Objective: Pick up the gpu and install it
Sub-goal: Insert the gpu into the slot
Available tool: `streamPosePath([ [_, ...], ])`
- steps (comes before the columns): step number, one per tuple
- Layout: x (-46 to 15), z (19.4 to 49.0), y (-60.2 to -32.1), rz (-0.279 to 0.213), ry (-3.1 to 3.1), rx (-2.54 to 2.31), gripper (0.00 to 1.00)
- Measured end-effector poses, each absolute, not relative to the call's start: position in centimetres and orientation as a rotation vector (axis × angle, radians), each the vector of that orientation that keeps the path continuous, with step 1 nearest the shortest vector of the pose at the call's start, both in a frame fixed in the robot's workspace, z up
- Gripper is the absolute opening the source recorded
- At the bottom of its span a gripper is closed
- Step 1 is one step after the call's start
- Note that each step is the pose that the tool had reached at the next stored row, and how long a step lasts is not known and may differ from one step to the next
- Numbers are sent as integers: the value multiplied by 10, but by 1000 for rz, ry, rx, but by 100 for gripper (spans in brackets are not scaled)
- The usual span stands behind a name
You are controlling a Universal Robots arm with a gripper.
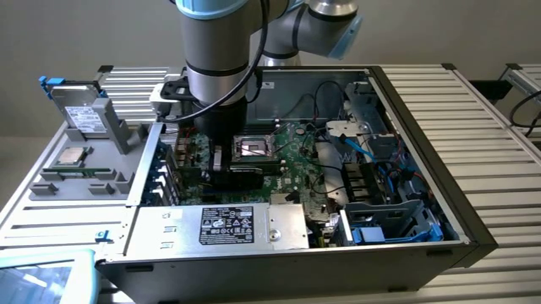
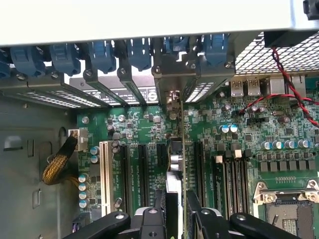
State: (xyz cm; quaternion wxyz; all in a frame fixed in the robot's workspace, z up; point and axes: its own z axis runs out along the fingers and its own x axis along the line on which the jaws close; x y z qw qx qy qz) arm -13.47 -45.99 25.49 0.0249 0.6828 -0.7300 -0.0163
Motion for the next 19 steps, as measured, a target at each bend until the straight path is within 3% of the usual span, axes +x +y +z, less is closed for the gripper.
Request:
streamPosePath([
  [19,-134,265,-458,-57,-2255,2110,28],
])
